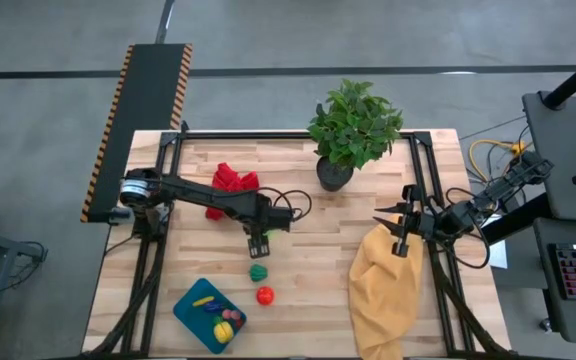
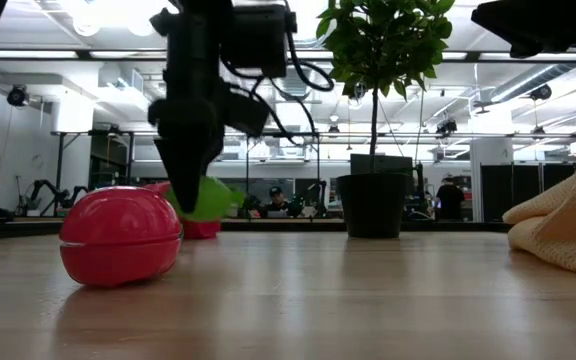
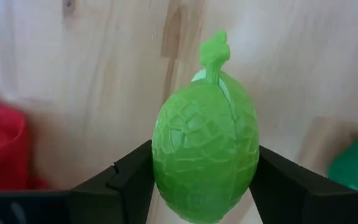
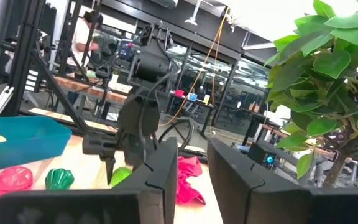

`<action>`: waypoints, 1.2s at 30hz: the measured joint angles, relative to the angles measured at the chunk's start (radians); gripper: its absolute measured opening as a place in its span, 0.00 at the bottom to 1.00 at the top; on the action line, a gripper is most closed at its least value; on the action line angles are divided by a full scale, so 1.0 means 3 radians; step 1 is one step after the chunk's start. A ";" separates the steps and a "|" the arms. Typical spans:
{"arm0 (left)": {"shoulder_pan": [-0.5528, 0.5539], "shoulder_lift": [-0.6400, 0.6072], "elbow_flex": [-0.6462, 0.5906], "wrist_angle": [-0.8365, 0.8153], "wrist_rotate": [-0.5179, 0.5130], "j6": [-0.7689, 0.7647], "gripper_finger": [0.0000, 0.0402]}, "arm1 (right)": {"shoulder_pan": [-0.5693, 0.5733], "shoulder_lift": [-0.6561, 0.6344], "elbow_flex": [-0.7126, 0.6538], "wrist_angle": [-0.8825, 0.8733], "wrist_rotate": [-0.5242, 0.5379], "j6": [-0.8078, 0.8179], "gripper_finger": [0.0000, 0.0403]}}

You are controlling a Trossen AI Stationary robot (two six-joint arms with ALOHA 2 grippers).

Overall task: Pick and placing Produce into tupperware
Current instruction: Put the green melon into the blue bin

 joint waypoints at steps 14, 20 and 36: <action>-0.0331 -0.0611 0.0149 -0.0552 0.0029 -0.0610 0.51 | 0.0000 -0.0012 0.0000 0.0107 -0.0004 -0.0345 0.17; -0.0655 -0.0844 0.0149 -0.0813 0.0007 -0.1196 0.51 | 0.0000 -0.0024 0.0000 0.0273 -0.0004 -0.0377 0.17; -0.1622 -0.0932 0.0147 -0.0920 0.0286 -0.3143 0.51 | 0.0000 -0.0015 0.0000 0.0193 -0.0011 0.0421 0.17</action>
